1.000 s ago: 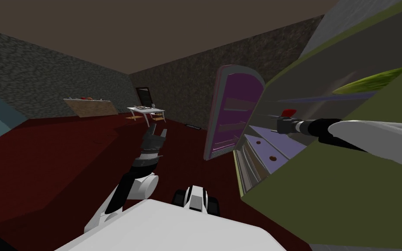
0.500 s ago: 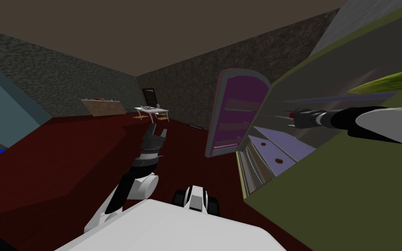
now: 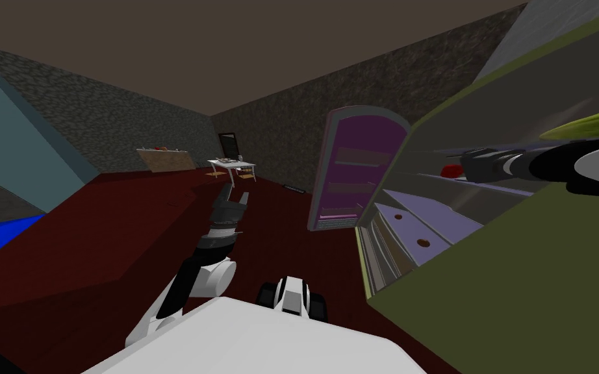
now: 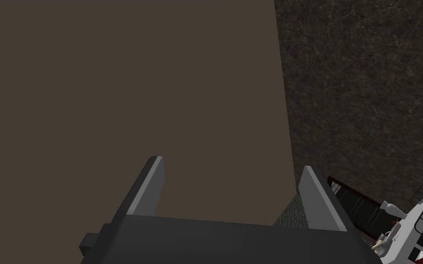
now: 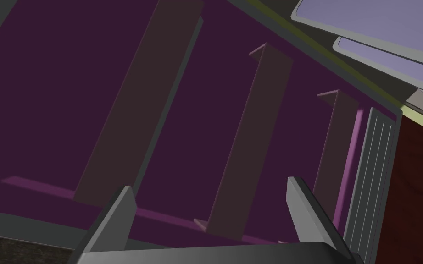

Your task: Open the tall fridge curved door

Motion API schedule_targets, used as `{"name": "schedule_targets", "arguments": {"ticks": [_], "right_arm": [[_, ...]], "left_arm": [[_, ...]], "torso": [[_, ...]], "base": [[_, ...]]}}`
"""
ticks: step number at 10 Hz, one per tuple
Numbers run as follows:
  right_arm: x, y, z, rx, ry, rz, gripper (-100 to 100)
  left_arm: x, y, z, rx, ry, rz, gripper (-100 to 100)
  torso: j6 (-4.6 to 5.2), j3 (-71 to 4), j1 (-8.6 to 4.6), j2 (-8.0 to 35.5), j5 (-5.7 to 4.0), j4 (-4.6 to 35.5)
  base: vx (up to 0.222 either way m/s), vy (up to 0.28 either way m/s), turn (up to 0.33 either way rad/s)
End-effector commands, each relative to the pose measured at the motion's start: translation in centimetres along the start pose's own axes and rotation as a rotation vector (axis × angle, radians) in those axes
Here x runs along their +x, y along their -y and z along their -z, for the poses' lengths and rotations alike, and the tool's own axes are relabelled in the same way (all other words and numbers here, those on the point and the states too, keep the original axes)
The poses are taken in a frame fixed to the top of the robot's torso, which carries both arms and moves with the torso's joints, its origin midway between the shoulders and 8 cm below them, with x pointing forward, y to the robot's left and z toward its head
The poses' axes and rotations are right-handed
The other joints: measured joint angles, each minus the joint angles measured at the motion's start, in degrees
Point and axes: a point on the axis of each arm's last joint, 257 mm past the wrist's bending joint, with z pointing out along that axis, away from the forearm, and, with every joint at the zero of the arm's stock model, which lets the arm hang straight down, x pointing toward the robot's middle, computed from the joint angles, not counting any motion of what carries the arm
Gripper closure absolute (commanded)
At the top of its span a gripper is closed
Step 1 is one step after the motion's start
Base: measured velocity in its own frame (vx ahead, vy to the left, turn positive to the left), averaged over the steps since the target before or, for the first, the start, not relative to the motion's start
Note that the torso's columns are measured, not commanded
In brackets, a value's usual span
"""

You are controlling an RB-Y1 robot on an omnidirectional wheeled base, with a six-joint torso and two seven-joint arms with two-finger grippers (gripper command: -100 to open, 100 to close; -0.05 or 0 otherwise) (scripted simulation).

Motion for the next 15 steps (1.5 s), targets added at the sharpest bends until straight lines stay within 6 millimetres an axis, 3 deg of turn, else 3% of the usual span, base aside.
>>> {"name": "schedule_targets", "arguments": {"ticks": [1, 2, 6, 10, 11, 13, 15], "right_arm": [[0.1, 0.1, 0.1, 0.002, -0.002, 0.000, -100], [0.3, 0.1, 0.2, 0.000, -0.008, 0.001, 100], [1.6, -0.7, 0.2, -0.022, -0.037, -0.005, 100], [3.5, -1.8, 0.5, -0.052, -0.079, -0.012, 100], [3.9, -0.4, 1.6, -0.053, -0.081, -0.011, -100], [4.4, 0.5, 2.4, -0.057, -0.087, -0.013, -100], [4.4, 0.5, 2.4, -0.057, -0.087, -0.013, -100]], "left_arm": [[0.0, 0.0, 0.0, 0.000, 0.000, 0.000, 0], [0.0, 0.0, 0.0, 0.000, 0.000, 0.000, 0], [0.0, 0.0, 0.0, 0.000, 0.000, 0.000, 0], [0.0, 0.0, 0.0, 0.000, 0.000, 0.000, 0], [0.0, 0.0, 0.0, 0.000, 0.000, 0.000, 0], [0.0, 0.0, 0.0, 0.000, 0.000, 0.000, 0], [0.0, 0.0, 0.0, 0.000, 0.000, 0.000, 0]], "torso": [[-0.02, 0.0, -0.08, 0.0, -0.04, 0.0], [-0.02, 0.0, -0.09, -0.1, -0.04, 0.0], [-0.05, -0.1, 0.48, -0.1, 0.18, 0.0], [-0.01, 0.0, 0.10, 0.0, 0.02, 0.0], [-0.03, 0.0, -0.01, -0.1, 0.01, 0.0], [0.01, 0.2, -0.65, 0.2, -0.23, 0.1], [0.02, 0.1, -0.21, 0.2, -0.10, 0.1]], "base": [[0.000, 0.000, 0.000], [0.085, -0.023, 0.037], [0.094, 0.110, -0.019], [0.109, 0.208, -0.029], [0.067, 0.065, 0.056], [0.001, -0.061, 0.064], [-0.020, -0.060, 0.001]]}}
